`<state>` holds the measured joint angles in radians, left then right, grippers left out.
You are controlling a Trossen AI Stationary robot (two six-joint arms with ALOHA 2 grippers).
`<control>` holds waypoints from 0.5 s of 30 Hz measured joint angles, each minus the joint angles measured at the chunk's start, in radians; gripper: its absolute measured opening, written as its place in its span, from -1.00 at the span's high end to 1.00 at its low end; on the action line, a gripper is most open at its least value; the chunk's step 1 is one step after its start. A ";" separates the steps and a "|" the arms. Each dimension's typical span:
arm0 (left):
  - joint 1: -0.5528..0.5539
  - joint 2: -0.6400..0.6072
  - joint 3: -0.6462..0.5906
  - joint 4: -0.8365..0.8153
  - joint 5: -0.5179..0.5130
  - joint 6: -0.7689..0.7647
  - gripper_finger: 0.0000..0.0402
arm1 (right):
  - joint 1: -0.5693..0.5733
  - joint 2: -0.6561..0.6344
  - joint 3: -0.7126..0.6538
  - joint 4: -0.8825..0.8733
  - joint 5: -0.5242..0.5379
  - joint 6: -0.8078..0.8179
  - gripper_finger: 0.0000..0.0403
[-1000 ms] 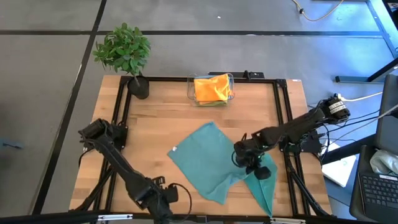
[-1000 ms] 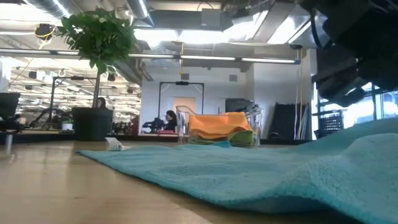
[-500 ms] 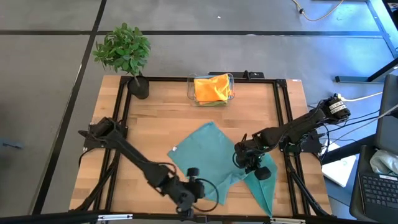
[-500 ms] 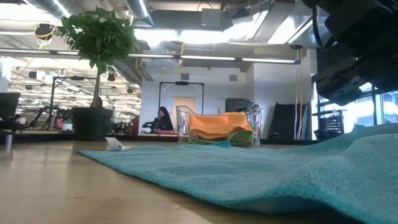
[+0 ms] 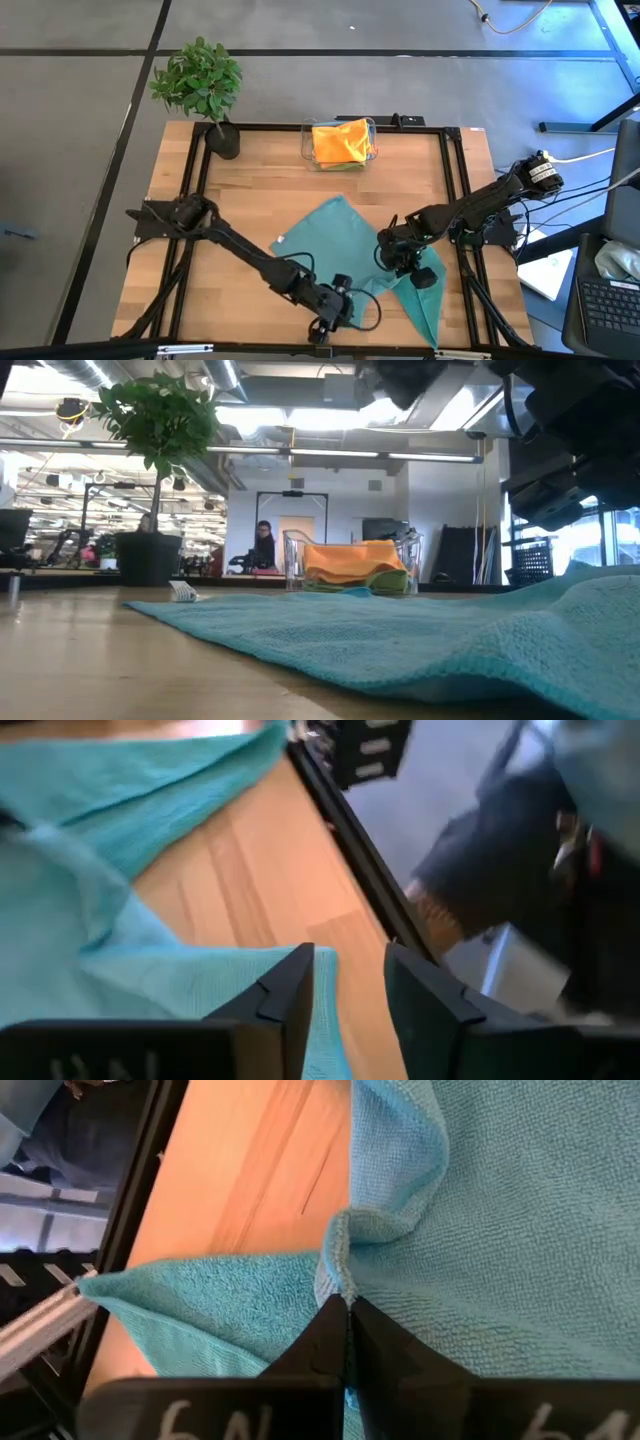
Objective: Fold microfiber towels
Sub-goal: Fold the top blue microfiber towel
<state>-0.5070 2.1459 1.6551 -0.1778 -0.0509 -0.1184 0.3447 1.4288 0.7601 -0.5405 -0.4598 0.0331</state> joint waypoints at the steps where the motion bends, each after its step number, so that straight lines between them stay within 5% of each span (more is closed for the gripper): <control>1: -0.003 0.015 0.014 -0.007 0.001 0.043 0.41 | 0.000 0.000 0.000 -0.003 0.001 -0.012 0.94; 15: 0.028 0.161 0.089 -0.024 0.004 0.234 0.39 | 0.022 0.000 0.000 0.000 0.007 -0.019 0.94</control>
<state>-0.4792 2.3071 1.7442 -0.2023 -0.0468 0.1153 0.3667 1.4288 0.7601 -0.5407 -0.4526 0.0143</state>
